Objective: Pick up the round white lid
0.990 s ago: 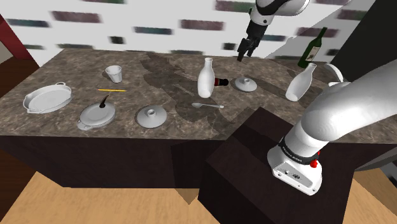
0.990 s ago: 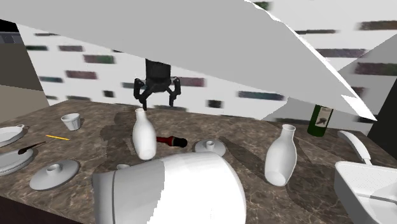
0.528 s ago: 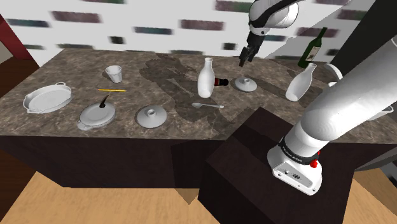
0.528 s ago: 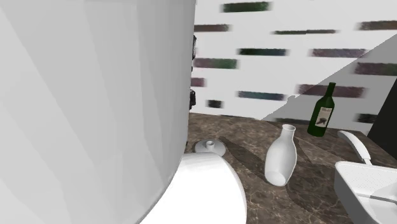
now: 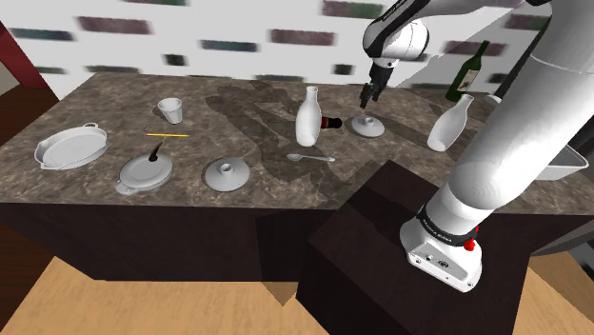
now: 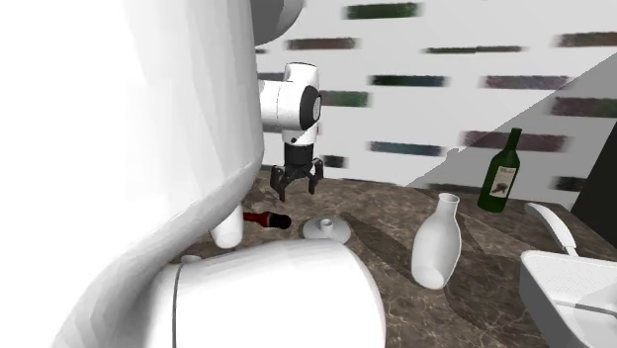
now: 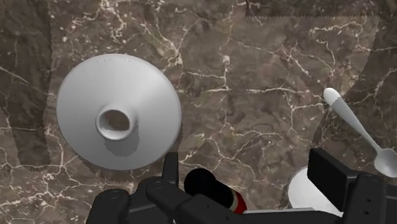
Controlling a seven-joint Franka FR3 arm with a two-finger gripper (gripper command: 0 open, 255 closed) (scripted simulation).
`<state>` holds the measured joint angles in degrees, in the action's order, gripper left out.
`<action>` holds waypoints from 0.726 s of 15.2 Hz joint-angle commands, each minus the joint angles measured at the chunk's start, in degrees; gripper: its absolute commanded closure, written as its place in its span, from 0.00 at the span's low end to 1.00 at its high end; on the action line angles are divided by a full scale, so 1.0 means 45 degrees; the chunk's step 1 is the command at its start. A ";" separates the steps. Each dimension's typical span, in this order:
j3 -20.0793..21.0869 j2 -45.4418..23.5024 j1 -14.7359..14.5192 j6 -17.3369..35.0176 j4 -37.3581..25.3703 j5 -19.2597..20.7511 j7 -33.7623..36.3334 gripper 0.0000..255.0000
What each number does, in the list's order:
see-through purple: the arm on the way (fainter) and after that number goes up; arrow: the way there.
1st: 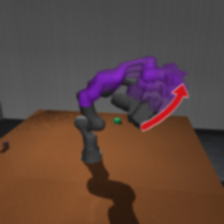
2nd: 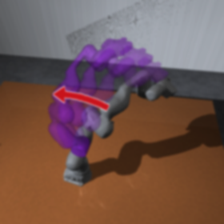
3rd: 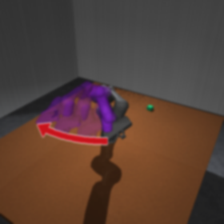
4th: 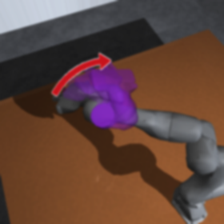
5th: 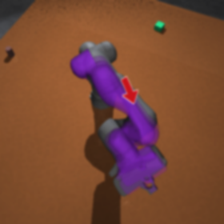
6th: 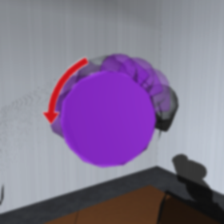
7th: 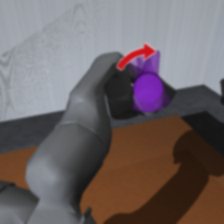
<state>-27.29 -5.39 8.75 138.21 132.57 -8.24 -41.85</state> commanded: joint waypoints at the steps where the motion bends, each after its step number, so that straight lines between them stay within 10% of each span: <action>1: -0.0036 -0.1155 0.0294 0.0212 -0.0707 -0.0688 -0.0808 0.00; 11: 0.0758 -0.6023 0.2480 0.0607 -0.4467 -0.2677 -0.3118 0.00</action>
<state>-24.11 -30.71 18.78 140.85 113.98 -19.81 -54.92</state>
